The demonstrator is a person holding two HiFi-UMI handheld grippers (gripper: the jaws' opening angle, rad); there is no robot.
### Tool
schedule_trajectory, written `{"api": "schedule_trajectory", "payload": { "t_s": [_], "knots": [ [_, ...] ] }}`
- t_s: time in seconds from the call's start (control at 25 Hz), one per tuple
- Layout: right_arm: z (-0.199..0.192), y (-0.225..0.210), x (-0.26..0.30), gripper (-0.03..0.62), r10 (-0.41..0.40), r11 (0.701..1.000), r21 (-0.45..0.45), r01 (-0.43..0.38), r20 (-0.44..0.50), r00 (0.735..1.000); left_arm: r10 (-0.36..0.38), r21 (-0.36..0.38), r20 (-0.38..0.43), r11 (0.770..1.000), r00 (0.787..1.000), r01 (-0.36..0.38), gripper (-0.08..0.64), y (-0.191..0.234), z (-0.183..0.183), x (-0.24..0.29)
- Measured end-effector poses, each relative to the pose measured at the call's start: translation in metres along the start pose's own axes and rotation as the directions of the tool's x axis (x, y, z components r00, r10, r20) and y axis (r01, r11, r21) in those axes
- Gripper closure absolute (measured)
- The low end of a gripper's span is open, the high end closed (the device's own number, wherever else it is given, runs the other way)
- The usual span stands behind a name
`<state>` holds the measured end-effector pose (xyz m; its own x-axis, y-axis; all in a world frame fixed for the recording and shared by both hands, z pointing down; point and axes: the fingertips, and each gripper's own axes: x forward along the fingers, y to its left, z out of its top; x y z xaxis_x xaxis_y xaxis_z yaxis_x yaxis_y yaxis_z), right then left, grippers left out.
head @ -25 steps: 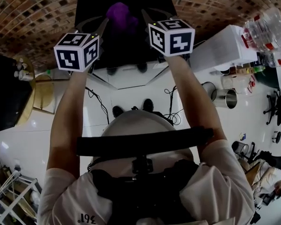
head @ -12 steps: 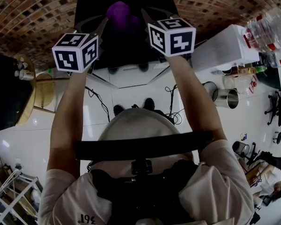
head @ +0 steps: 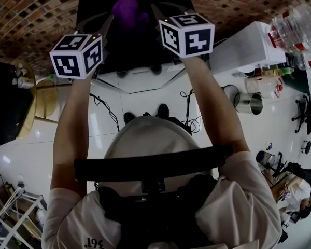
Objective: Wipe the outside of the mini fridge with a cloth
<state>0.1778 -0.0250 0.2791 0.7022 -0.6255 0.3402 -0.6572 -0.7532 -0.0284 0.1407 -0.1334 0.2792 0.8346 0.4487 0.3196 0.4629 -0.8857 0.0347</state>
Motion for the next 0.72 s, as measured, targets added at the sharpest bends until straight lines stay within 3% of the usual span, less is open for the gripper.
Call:
{"api": "schedule_trajectory", "payload": {
  "t_s": [0.72],
  "knots": [
    [0.0003,-0.0009,0.0002,0.589,0.001,1.0,-0.006,-0.001,-0.001,1.0,0.0,0.0,-0.001,1.0,1.0,0.0,0.552,-0.0003,-0.0003,0.0012]
  ]
}}
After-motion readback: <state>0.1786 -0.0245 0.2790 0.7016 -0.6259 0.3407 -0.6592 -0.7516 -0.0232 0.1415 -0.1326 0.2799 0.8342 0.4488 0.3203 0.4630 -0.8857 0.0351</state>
